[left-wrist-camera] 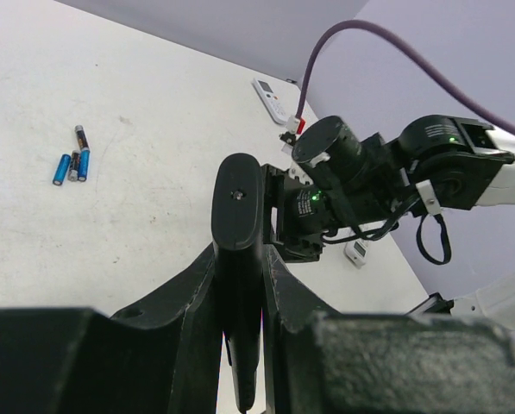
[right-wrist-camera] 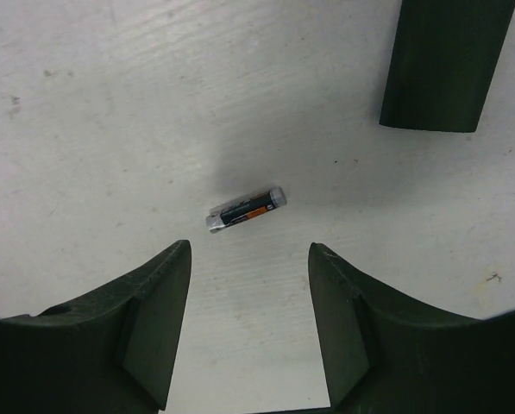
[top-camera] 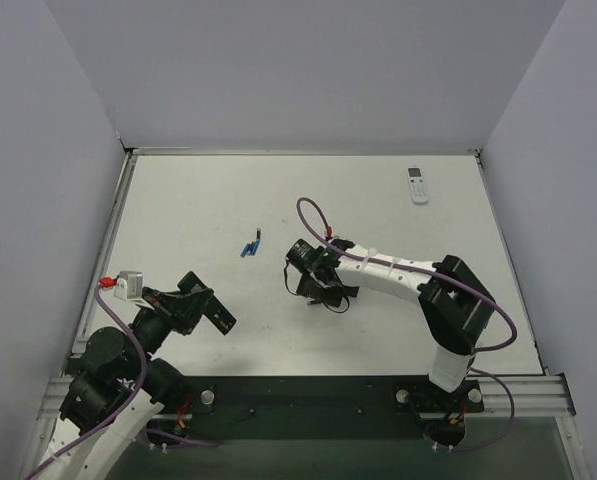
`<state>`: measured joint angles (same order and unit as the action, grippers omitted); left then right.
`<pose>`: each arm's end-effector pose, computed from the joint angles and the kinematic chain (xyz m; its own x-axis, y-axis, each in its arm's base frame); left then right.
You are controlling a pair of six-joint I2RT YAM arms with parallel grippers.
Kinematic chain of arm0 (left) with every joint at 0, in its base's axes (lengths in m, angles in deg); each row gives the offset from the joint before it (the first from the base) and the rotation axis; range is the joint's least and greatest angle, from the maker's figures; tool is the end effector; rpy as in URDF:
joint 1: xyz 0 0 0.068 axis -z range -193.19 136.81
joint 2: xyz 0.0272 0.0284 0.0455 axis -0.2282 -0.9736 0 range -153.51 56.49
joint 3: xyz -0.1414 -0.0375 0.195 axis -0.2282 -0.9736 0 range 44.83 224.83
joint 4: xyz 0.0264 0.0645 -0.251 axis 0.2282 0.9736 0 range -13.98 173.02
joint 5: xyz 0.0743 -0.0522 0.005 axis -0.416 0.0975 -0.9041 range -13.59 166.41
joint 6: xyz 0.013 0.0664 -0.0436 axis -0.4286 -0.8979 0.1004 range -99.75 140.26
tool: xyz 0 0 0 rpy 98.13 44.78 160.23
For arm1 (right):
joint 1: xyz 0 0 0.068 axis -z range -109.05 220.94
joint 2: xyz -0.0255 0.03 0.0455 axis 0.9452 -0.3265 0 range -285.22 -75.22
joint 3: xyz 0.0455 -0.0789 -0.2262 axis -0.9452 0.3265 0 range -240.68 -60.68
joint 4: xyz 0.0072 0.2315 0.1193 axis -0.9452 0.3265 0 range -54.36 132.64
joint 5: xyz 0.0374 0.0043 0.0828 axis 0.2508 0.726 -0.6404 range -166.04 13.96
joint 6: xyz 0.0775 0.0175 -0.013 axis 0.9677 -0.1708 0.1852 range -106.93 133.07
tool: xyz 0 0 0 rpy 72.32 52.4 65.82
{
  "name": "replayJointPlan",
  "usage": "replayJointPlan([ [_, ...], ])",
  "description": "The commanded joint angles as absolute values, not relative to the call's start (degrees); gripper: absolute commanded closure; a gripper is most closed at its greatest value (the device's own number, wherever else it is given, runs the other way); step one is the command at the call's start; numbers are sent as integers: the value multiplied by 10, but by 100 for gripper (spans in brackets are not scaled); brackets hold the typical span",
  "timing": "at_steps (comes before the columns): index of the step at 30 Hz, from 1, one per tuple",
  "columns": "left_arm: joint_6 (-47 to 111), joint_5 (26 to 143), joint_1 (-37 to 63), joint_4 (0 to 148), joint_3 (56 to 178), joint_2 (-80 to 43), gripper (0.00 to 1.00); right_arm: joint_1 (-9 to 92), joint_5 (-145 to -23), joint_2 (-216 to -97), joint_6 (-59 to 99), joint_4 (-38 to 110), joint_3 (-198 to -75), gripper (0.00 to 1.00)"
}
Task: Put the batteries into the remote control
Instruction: Pick up the battery from the center of the board.
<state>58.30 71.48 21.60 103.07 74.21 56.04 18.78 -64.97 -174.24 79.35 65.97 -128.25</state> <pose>0.0969 -0.0601 0.2907 -0.2856 -0.5492 -0.7854 0.4087 0.6714 -0.6181 0.2336 0.2789 0.1430 -0.8760 0.3370 -0.3451 0.2055 0.9081 0.3649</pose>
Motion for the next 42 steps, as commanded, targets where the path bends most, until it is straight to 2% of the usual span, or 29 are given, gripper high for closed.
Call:
replayJointPlan([
  [1, 566, 703, 216, 1041, 773, 602, 100, 195, -645, -1775, 894, 711, -1299, 48],
  [10, 553, 702, 216, 1063, 783, 607, 100, 217, -667, -1817, 948, 719, -1305, 50],
  [22, 558, 704, 216, 1054, 777, 603, 100, 215, -681, -1840, 961, 719, -1319, 60],
  [29, 561, 710, 216, 1042, 775, 595, 100, 208, -678, -1849, 931, 719, -1334, 76],
  [32, 566, 712, 216, 1041, 775, 589, 100, 201, -676, -1860, 893, 713, -1355, 80],
  [38, 597, 734, 216, 1015, 749, 581, 100, 201, -738, -1916, 687, 672, -1400, 94],
  [42, 617, 741, 216, 998, 725, 581, 100, 202, -755, -1929, 515, 661, -1430, 94],
])
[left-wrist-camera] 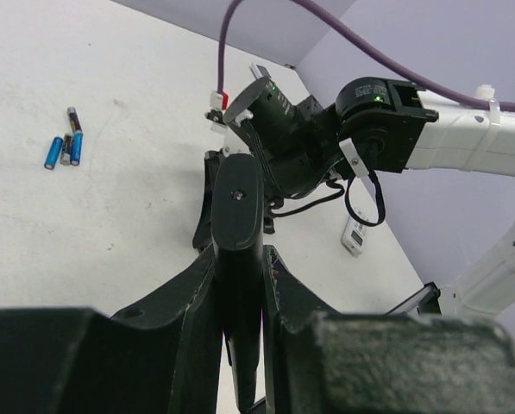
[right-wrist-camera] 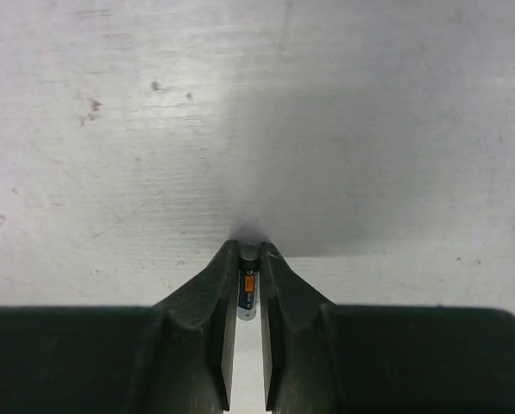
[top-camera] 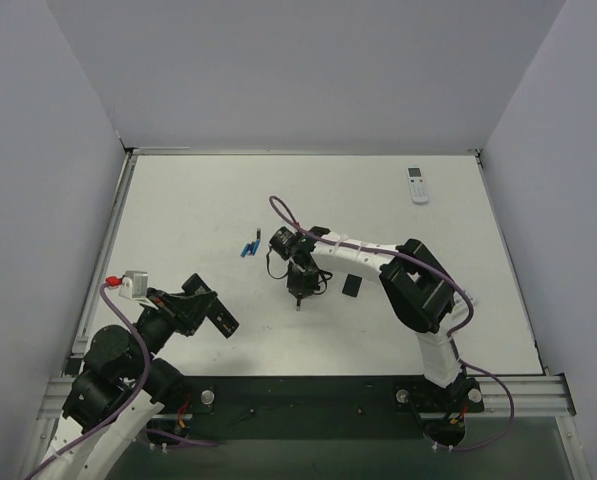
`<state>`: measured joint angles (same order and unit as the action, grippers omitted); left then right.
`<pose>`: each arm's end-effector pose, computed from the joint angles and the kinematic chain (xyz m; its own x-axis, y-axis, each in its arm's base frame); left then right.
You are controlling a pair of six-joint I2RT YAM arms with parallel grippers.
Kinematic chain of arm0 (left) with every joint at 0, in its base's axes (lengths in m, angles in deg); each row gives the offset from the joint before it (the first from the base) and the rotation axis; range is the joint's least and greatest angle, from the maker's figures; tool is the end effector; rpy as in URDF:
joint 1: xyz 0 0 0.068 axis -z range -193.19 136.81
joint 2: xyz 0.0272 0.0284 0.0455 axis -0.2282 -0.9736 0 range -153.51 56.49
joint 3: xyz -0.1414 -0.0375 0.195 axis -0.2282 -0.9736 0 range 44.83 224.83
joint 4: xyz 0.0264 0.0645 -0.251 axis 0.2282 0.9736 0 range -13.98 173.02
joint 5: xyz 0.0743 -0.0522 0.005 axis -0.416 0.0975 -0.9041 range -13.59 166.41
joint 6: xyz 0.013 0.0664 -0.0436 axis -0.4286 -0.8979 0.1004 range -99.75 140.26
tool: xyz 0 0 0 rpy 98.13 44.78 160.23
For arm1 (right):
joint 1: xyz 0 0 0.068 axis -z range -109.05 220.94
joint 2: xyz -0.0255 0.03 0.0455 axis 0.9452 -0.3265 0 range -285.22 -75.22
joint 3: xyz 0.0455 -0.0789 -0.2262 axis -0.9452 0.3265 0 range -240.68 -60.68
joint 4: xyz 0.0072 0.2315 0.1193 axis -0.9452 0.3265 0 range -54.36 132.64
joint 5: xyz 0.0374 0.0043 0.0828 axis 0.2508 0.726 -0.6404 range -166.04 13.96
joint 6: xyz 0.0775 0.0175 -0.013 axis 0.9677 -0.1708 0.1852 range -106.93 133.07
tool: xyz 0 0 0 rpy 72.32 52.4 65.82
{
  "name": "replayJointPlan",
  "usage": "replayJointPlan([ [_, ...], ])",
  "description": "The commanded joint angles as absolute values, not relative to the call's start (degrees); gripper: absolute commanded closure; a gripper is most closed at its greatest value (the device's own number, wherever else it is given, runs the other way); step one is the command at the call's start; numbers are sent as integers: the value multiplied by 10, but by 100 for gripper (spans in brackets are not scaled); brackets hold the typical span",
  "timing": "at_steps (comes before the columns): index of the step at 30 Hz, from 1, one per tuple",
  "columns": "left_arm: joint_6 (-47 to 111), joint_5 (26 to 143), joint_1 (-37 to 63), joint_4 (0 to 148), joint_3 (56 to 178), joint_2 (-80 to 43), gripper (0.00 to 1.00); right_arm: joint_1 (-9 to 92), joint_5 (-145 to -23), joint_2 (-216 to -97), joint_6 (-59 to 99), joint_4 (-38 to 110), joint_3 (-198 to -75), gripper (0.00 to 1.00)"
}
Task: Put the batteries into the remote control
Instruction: Pick up the battery from the center of the board.
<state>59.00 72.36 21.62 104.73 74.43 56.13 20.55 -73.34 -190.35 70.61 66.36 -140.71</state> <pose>0.0957 -0.0605 0.2879 -0.3141 -0.5419 -0.7795 0.4037 0.6669 -0.6263 0.2654 0.3156 0.1031 -0.9511 0.1727 -0.2561 0.0844 0.9428 0.3226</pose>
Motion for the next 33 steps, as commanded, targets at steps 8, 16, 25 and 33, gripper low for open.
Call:
replayJointPlan([
  [8, 638, 726, 216, 970, 685, 576, 100, 201, -823, -1919, 241, 661, -1410, 87],
  [16, 670, 708, 216, 927, 634, 569, 100, 176, -791, -1870, 240, 624, -1344, 64],
  [25, 697, 704, 216, 903, 609, 567, 100, 141, -716, -1810, 306, 564, -1244, 66],
  [33, 719, 703, 216, 882, 593, 550, 100, 140, -693, -1799, 322, 536, -1208, 73],
])
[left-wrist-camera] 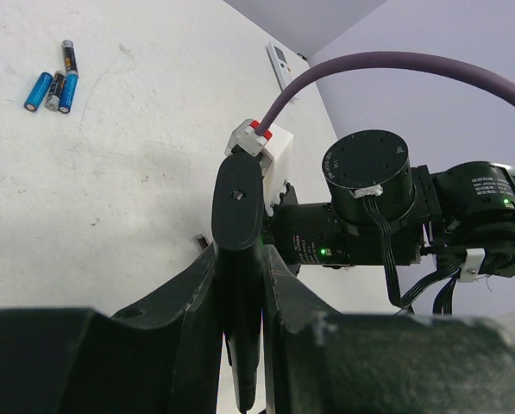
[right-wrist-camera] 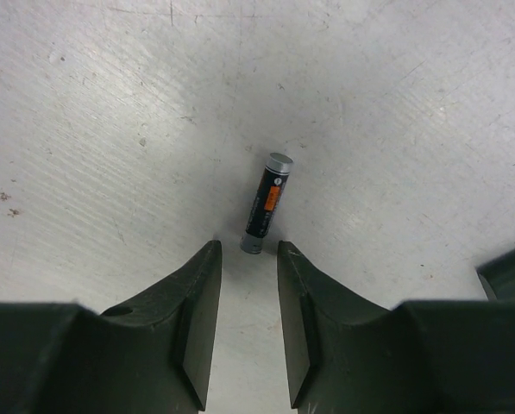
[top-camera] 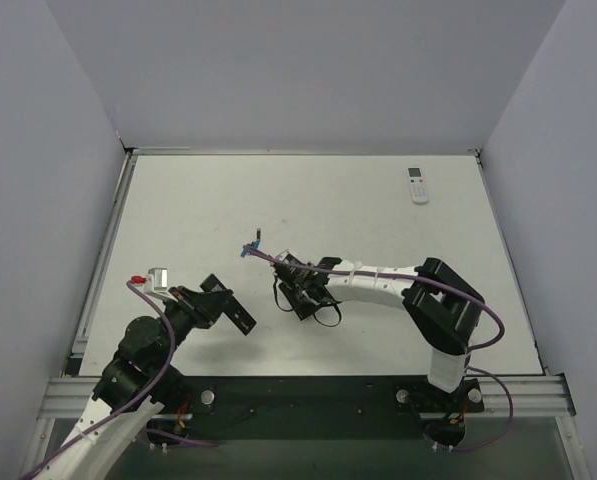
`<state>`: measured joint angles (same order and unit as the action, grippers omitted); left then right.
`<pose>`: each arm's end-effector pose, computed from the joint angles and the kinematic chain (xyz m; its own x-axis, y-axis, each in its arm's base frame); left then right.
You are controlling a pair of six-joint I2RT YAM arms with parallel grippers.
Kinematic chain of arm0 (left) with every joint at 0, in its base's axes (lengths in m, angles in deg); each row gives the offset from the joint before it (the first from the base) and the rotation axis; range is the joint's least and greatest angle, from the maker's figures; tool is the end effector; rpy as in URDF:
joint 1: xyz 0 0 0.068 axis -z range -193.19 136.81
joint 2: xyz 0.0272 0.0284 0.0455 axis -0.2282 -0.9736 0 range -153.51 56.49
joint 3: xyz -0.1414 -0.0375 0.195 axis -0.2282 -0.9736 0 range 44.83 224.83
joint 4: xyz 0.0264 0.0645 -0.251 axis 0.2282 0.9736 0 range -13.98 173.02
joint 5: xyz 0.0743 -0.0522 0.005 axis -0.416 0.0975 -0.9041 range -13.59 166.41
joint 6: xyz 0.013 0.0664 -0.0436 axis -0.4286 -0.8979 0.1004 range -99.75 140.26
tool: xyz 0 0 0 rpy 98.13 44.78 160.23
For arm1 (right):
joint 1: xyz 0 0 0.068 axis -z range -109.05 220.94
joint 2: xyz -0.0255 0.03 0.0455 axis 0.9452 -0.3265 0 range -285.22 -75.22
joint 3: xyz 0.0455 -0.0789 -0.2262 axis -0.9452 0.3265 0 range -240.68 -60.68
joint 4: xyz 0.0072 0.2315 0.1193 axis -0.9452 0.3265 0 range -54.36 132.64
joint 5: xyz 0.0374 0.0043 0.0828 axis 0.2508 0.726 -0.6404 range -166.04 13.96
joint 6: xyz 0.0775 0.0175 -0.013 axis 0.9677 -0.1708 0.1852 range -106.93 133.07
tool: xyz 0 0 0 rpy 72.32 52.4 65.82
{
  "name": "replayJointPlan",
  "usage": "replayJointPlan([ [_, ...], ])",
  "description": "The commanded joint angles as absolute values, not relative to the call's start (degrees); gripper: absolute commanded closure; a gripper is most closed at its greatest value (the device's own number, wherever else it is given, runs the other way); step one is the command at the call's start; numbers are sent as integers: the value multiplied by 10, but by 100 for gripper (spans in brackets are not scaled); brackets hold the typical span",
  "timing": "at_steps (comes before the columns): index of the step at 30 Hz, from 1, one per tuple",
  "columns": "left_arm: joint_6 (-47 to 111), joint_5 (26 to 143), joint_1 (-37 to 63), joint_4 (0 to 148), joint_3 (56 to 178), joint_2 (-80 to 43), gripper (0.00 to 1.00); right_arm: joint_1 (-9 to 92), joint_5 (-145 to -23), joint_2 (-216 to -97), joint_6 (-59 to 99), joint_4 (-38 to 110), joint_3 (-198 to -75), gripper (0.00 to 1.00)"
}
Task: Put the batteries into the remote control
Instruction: Pick up the battery from the center of the board.
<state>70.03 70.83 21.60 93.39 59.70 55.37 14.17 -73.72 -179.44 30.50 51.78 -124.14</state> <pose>0.1286 -0.0811 0.2254 -0.4061 -0.6431 -0.6492 0.2757 0.5911 -0.7580 0.2106 0.3163 0.1061 -0.6848 -0.4990 -0.5312 -0.6483 0.7499 0.1313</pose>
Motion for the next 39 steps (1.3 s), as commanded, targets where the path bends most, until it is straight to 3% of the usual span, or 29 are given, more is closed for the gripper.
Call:
replayJointPlan([
  [1, 720, 703, 216, 877, 589, 551, 100, 141, -687, -1800, 325, 531, -1205, 73],
  [13, 737, 706, 216, 858, 576, 530, 100, 140, -666, -1806, 346, 486, -1191, 76],
  [24, 778, 727, 216, 795, 539, 522, 100, 136, -657, -1742, 327, 507, -1160, 100],
  [39, 911, 764, 216, 584, 432, 471, 100, 65, -738, -1563, 242, 716, -1331, 100],
])
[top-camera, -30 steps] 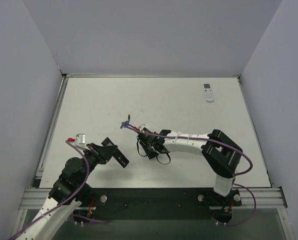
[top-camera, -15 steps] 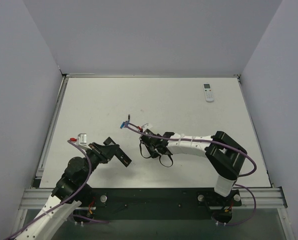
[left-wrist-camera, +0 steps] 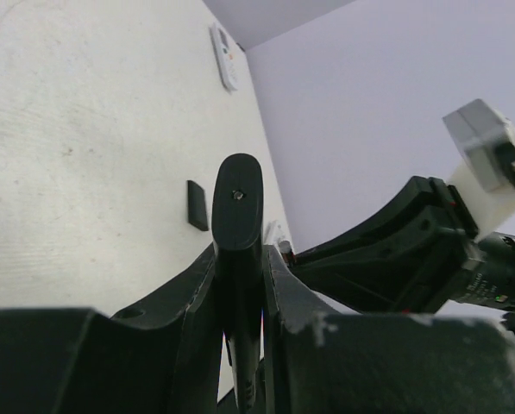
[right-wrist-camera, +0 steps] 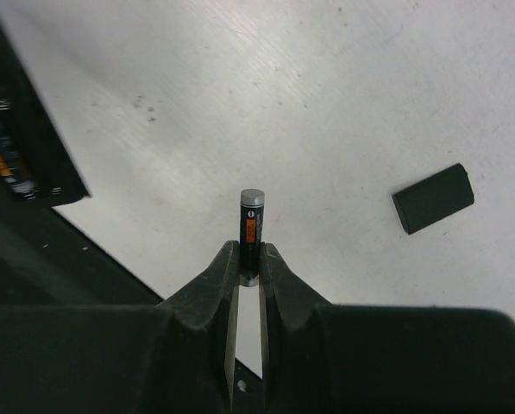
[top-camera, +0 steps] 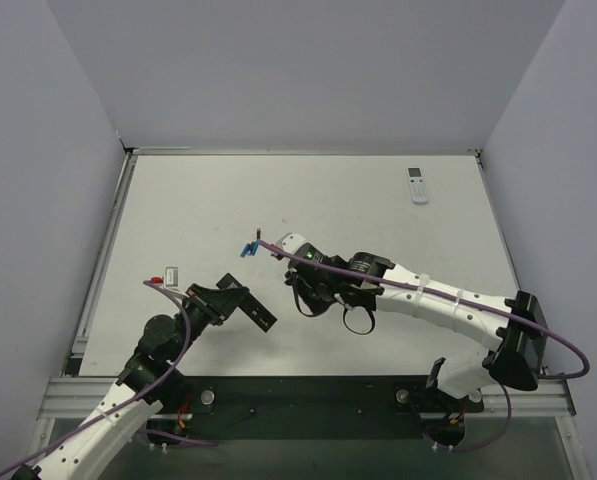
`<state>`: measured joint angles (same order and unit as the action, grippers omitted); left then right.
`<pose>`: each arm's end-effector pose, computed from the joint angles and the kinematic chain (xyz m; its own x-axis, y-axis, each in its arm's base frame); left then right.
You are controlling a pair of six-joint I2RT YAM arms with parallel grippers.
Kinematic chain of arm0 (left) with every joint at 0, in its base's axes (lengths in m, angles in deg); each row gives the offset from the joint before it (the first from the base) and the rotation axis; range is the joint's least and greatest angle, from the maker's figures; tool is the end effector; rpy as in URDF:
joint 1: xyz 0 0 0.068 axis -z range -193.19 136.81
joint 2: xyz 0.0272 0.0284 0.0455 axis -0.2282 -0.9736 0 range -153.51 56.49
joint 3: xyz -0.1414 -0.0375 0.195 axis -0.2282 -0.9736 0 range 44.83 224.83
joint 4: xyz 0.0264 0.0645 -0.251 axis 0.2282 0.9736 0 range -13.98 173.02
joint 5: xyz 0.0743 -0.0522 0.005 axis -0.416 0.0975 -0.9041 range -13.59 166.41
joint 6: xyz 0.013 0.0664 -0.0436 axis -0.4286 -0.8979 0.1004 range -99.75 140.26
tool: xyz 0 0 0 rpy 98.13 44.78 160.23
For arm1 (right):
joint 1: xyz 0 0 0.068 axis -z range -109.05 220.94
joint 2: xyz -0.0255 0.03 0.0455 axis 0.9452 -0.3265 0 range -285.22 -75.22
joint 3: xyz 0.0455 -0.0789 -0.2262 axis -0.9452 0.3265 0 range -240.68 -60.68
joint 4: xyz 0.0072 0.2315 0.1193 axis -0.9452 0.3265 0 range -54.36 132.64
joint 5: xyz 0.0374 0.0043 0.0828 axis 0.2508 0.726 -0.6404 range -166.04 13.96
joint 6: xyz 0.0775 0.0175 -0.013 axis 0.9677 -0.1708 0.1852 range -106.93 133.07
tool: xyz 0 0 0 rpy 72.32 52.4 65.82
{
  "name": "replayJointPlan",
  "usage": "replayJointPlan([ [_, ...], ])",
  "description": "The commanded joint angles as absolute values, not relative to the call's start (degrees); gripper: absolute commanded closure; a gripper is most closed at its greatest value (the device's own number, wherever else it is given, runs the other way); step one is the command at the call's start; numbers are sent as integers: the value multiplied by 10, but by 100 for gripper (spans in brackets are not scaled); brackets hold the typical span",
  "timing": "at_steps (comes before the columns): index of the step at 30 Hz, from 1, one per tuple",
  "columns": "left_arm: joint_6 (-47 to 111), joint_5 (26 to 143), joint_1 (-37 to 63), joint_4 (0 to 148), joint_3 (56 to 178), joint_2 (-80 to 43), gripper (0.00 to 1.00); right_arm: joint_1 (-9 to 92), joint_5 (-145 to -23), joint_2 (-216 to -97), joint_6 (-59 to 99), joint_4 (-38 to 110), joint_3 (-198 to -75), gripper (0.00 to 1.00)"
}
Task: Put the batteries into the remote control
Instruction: Pick up the battery from the center of the board, then load the battery into the remote control.
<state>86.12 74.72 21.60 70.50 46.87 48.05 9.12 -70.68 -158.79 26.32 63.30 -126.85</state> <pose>0.1501 -0.1018 0.1781 -0.5035 -0.7609 -0.4093 0.2118 0.3505 -0.9123 0.1691 0.3019 0.2288 -0.5194 -0.4862 -0.7027 -0.7473 0.6573 0.0976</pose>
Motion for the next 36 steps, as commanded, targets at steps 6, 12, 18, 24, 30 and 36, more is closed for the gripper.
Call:
replayJointPlan([
  [6, 934, 781, 216, 537, 422, 442, 100, 23, -748, -1589, 248, 767, -1418, 100],
  [12, 952, 776, 216, 519, 416, 433, 100, 1, -742, -1632, 262, 805, -1492, 100],
  [18, 965, 772, 216, 509, 406, 434, 100, -2, -744, -1669, 270, 826, -1528, 100],
  [24, 970, 771, 216, 504, 403, 434, 100, -7, -754, -1683, 270, 829, -1555, 100],
  [30, 971, 772, 216, 501, 401, 430, 100, -10, -756, -1693, 269, 835, -1574, 100],
  [36, 974, 774, 216, 492, 400, 425, 100, -12, -777, -1709, 268, 846, -1585, 100],
])
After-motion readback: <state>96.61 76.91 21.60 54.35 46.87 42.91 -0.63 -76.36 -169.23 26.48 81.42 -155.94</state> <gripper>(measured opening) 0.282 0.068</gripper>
